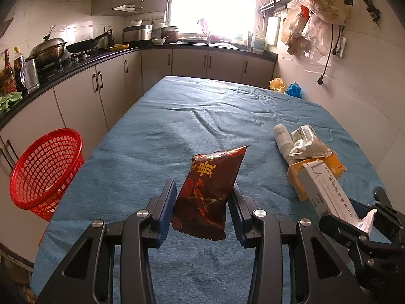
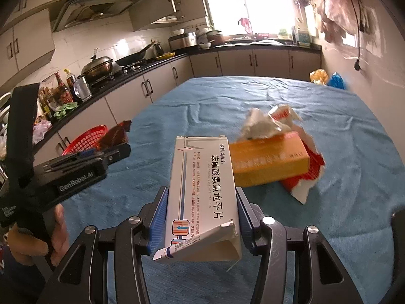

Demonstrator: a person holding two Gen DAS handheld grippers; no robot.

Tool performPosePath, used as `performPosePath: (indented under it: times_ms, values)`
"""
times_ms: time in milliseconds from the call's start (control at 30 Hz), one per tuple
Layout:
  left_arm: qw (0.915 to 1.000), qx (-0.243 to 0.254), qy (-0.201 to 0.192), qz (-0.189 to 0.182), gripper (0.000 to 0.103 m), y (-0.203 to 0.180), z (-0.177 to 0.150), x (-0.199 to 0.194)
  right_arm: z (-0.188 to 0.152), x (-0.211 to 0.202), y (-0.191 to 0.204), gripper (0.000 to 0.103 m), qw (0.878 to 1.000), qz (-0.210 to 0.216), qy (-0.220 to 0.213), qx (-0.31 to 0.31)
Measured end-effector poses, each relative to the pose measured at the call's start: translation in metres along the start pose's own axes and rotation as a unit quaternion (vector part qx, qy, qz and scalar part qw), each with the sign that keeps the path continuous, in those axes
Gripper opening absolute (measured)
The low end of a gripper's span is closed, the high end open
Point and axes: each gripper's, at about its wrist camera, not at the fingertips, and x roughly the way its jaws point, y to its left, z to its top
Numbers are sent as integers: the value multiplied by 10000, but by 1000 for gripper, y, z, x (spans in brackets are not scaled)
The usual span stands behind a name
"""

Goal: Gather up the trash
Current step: 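Carry the medicine box and snack bag with both tools over the red basket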

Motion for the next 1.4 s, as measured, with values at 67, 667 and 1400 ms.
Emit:
performPosePath:
  times_ms: [67,667,1400]
  values:
    - [10000,-41,-14,16,40,5,0,-2,5,0,6,55,10000,30,-13,-75]
    - [9951,-841,-269,453,40,93,7,-27,41,28,64,55,9971,492,305,-487]
    - [9672,-2005,-335,1523,40,249,5,-47,110,102,200,55,9794,1611,611,-1048]
